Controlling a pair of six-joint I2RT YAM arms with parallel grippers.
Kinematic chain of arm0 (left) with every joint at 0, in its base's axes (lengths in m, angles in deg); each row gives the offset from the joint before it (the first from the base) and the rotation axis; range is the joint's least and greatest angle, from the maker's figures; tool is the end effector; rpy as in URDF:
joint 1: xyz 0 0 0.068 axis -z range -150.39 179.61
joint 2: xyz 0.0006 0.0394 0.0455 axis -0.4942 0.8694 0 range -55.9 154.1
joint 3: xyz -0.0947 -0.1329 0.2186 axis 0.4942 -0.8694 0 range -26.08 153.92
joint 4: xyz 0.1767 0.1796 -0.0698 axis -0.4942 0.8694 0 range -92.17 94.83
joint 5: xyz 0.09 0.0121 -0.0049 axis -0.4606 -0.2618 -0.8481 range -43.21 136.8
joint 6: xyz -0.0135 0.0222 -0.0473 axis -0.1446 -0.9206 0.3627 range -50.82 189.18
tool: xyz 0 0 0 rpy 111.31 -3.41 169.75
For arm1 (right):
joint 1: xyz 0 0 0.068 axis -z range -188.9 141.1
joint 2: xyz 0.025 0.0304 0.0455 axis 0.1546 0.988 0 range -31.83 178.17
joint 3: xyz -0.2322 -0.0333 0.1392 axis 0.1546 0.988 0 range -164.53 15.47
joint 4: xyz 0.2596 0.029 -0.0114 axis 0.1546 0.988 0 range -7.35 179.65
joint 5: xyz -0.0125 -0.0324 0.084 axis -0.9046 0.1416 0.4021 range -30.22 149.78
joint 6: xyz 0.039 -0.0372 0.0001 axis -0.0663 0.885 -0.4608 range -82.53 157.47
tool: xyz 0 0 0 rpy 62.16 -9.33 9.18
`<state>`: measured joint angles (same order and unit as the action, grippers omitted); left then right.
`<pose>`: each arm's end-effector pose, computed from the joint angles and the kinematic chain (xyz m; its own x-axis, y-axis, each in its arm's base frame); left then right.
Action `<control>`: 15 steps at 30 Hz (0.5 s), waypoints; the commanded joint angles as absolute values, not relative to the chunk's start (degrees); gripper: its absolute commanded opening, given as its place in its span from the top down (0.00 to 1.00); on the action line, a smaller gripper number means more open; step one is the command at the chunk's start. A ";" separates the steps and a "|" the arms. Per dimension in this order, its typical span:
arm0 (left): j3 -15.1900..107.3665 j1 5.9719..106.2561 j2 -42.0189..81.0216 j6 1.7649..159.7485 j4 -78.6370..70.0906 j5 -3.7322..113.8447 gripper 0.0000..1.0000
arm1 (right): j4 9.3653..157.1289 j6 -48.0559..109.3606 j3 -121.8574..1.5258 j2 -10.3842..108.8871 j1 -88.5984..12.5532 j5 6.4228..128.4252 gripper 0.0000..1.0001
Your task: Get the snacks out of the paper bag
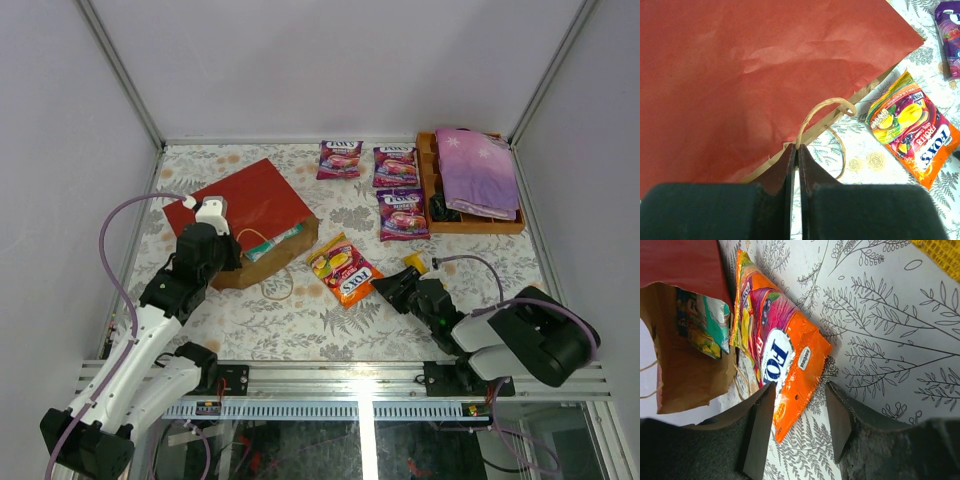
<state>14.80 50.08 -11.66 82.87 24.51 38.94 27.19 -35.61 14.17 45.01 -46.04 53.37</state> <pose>0.1643 -0.0561 0.2884 -0.5115 -0.0594 -0.8572 0.1179 0.9833 -0.1385 0.1474 0.1066 0.1107 -0.5738 0.7580 -0.3101 0.1114 0.4474 0.8874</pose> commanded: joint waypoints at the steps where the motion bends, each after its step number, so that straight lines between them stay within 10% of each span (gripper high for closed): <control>1: 15.05 49.74 -11.49 83.06 23.14 39.65 1.00 | 21.30 -37.82 14.00 51.50 -46.94 51.77 0.49; 8: 15.03 49.74 -11.55 83.06 23.14 39.39 1.00 | 9.07 -41.36 13.38 63.91 -47.39 51.01 0.63; 15: 15.02 49.74 -11.69 83.15 23.14 39.48 1.00 | -2.25 -44.18 11.92 73.44 -47.39 51.26 1.00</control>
